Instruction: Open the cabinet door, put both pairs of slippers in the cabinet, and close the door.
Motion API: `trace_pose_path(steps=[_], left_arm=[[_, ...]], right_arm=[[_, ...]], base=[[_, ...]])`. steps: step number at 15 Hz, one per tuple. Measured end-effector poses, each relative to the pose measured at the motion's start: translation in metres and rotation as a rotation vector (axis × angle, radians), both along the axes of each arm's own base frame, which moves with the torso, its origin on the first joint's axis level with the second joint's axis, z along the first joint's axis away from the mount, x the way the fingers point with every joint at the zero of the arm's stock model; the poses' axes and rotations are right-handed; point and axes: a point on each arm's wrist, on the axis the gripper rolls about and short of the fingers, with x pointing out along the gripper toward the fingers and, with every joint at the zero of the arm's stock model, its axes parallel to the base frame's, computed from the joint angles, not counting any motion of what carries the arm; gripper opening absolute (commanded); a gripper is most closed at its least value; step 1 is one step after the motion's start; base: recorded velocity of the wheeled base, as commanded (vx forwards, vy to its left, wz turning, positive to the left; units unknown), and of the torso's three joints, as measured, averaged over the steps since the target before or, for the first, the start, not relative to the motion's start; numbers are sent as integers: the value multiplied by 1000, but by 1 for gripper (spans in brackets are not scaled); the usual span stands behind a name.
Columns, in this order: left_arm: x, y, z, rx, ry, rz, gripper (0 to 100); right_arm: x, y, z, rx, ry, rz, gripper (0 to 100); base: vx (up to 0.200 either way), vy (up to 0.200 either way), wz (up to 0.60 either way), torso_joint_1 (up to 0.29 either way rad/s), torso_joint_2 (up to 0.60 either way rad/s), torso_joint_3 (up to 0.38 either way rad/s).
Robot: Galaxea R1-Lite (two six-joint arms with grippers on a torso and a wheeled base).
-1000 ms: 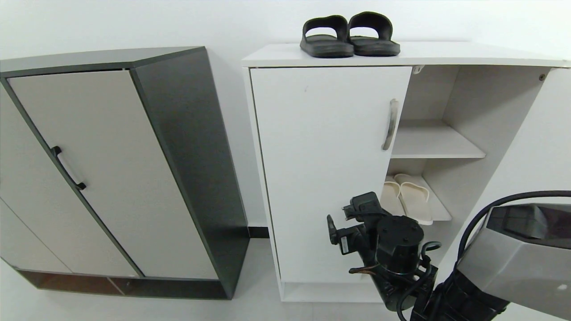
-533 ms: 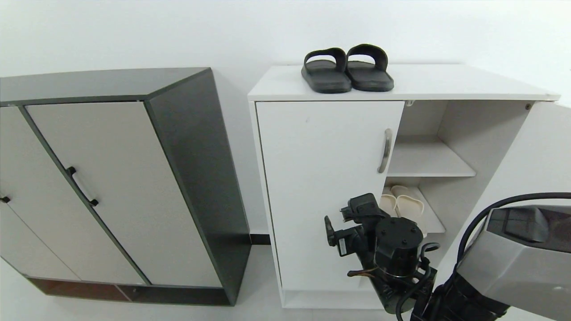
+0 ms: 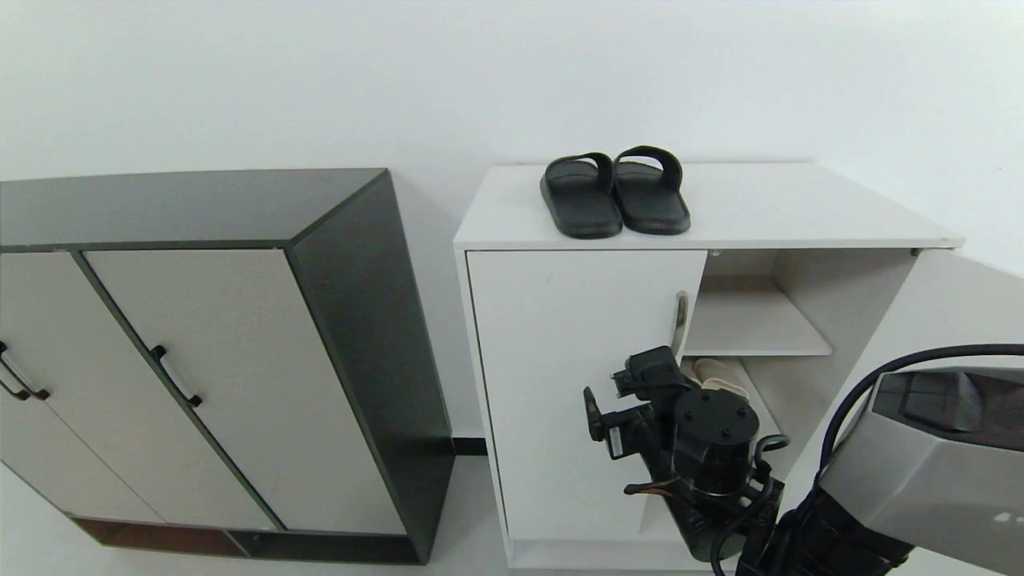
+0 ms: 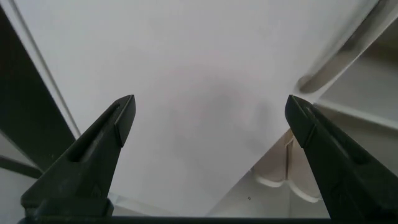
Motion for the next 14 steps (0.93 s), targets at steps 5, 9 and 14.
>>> trace_pose_path(steps=[5,9,14], left_arm=[[0,0,0,0,0,0,0],[0,0,0,0,0,0,0],[0,0,0,0,-1,0,0]], right_arm=[[0,0,0,-1,1,-2,100],[0,0,0,-1,1,-1,100],[0,0,-1,-2,2,-1,100]], base=[[0,0,0,186,-499,-310],[0,0,0,211,-524,-311],[0,0,0,246,-559,-321]])
